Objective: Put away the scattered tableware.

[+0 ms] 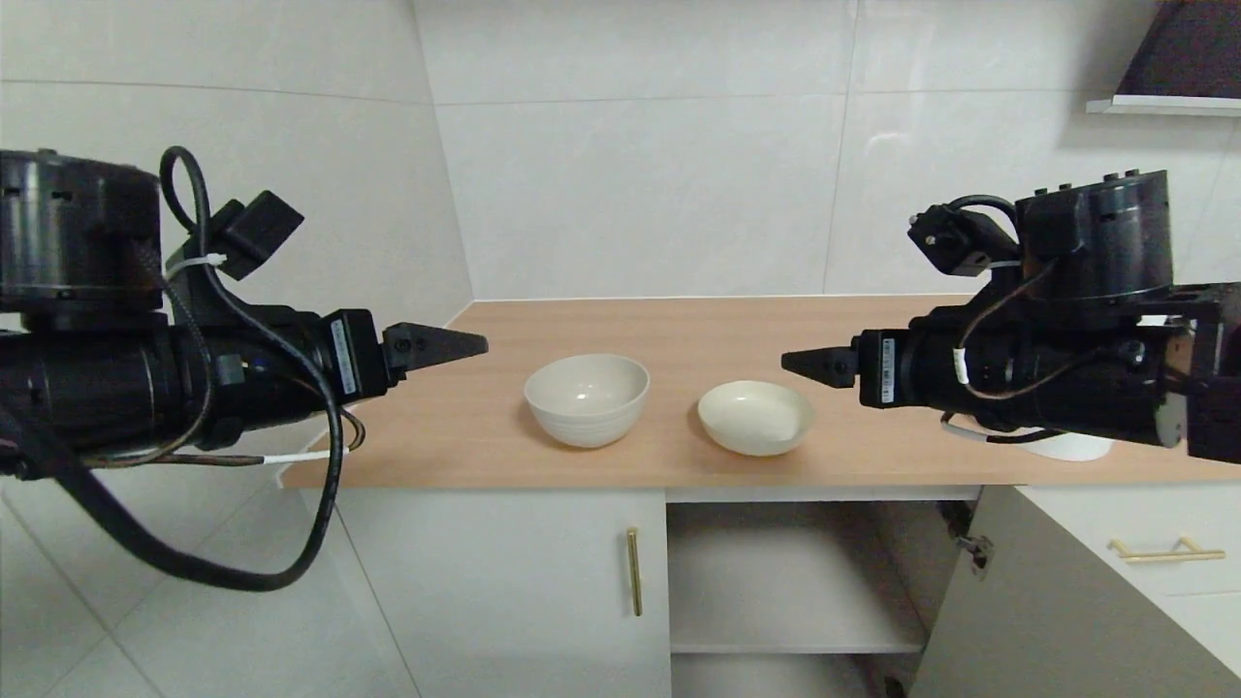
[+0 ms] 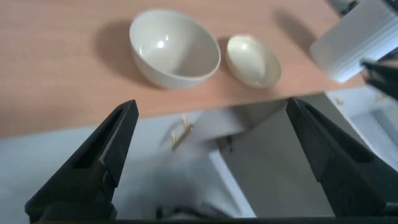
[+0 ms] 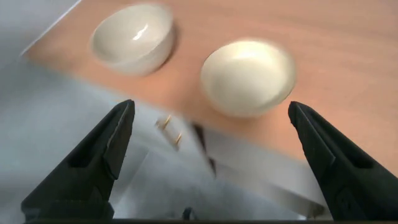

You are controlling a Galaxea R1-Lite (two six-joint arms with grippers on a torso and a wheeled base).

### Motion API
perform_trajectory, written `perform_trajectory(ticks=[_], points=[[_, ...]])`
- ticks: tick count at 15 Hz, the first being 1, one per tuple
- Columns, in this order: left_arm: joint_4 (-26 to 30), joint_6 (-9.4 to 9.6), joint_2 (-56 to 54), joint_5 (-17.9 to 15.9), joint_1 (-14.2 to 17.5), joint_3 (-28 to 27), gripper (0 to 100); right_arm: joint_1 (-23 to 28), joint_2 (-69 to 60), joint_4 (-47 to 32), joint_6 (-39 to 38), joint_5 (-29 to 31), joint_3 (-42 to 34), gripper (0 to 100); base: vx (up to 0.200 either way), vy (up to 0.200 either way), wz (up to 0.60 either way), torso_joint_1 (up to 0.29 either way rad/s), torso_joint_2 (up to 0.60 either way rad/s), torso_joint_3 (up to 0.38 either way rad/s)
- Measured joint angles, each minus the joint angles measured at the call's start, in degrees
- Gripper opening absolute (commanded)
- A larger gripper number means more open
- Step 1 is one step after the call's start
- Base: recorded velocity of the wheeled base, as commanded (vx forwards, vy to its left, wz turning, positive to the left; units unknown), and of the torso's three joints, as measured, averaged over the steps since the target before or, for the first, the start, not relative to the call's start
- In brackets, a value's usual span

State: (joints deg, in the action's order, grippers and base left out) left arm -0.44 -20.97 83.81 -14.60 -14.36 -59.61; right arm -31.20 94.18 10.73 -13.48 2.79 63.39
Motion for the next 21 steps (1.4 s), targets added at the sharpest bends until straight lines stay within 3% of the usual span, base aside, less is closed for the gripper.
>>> perform_trajectory(ticks=[2,3,4,5,6,7,10,11,15,21], points=[[15.08,0.12,2.6,0.29,-0.29,-7.47,100,0.77,3.52,0.16,-0.11,5.0,2.45,100,0.0,0.0,0.0,0.0,0.0,0.0],[19.59,-0.02,4.28,0.89,-0.4,-9.96,100,1.01,5.38,0.16,-0.12,9.13,3.36,100,0.0,0.0,0.0,0.0,0.0,0.0],[19.21,-1.19,5.52,1.8,-0.55,-11.34,100,1.35,6.84,0.13,-0.12,10.64,4.13,100,0.0,0.0,0.0,0.0,0.0,0.0],[17.13,-3.96,6.44,3.23,-0.73,-12.17,100,1.6,7.94,-0.33,-0.15,10.91,4.85,100,0.0,0.0,0.0,0.0,0.0,0.0],[14.71,-6.8,7.47,7.25,-1.38,-12.61,100,1.76,8.77,-2.46,-0.22,10.95,5.51,100,0.0,0.0,0.0,0.0,0.0,0.0],[13.15,-7.96,8.85,13.65,-2.3,-12.8,100,1.79,9.29,-5.1,-0.79,10.95,6.47,100,0.0,0.0,0.0,0.0,0.0,0.0],[10.86,-9.24,15.2,27.79,-5.49,-14.18,100,1.85,10.23,-8.74,-4.02,11.0,9.46,100,0.0,0.0,0.0,0.0,0.0,0.0],[10.07,-9.59,17.59,29.76,-6.42,-14.84,100,1.88,10.39,-8.92,-4.28,11.24,9.87,100,0.0,0.0,0.0,0.0,0.0,0.0],[-0.71,-10.86,25.81,30.1,-8.22,-14.8,100,1.85,10.61,-9.03,-4.36,11.54,10.06,100,0.0,0.0,0.0,0.0,0.0,0.0],[-2.78,-11.54,31.38,29.77,-8.13,-14.4,100,1.84,10.8,-9.01,-4.35,13.06,9.42,100,0.0,0.0,0.0,0.0,0.0,0.0]])
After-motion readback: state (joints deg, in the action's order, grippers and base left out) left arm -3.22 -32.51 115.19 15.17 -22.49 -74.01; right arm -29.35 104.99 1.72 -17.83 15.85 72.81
